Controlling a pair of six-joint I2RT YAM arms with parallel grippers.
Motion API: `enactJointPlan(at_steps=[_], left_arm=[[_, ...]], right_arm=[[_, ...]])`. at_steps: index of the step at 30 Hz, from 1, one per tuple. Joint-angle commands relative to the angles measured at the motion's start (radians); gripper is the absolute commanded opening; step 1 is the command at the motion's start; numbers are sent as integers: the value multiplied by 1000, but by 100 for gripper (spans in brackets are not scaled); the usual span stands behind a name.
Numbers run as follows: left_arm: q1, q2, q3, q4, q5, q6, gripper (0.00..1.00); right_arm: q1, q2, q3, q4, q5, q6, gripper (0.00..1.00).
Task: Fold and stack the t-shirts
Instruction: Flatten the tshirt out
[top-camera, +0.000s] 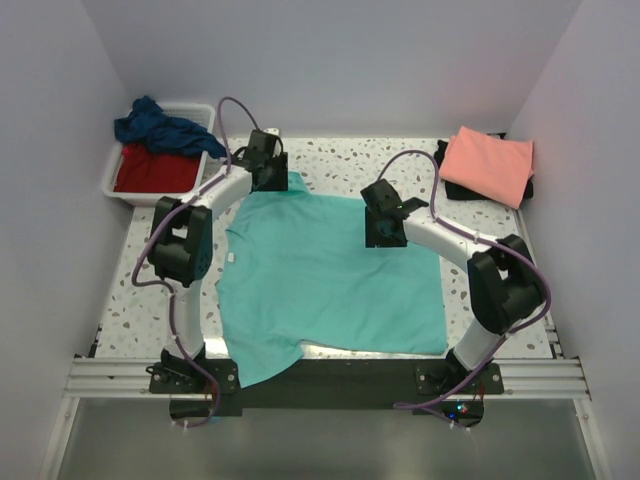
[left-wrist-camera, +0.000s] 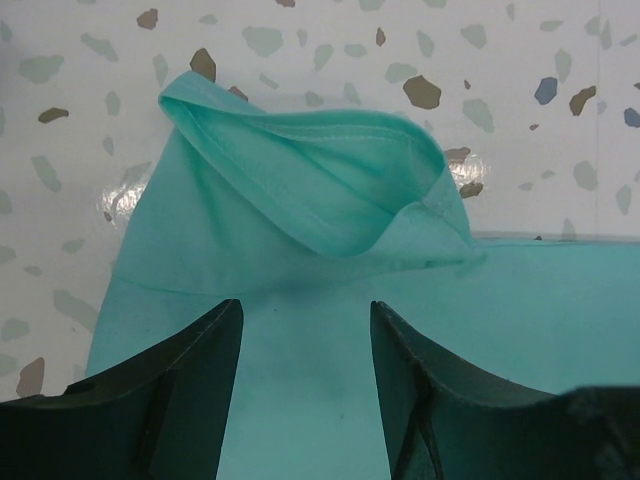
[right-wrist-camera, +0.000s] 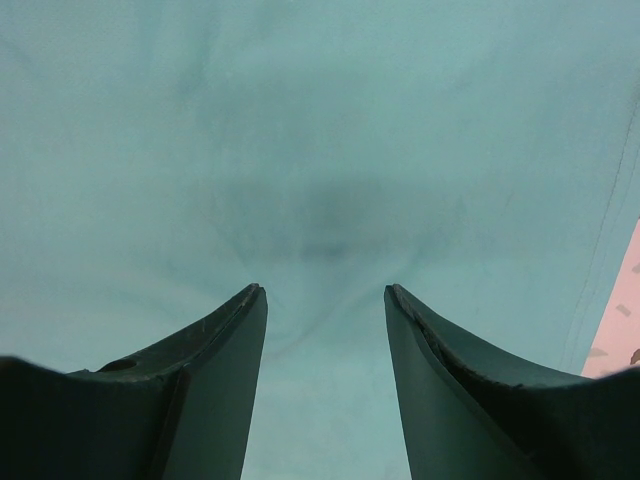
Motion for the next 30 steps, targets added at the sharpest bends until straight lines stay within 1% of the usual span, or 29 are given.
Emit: enactJointPlan(at_steps=[1, 8, 20, 26, 30], left_arm=[[-6, 27, 43, -37, -10, -34, 58], [-6, 59, 32, -8, 15, -36, 58], [-6, 166, 121, 13, 56, -38, 58], [-9, 166, 122, 119, 69, -34, 58], [-18, 166, 116, 237, 89, -19, 58]], right_arm=[[8, -6, 35, 9, 10, 18, 55], [6, 5, 46, 2, 13, 12, 55], [8, 17, 72, -18, 25, 5, 55], [8, 18, 77, -27, 28, 5, 55], [8, 15, 80, -35, 33, 5, 54]])
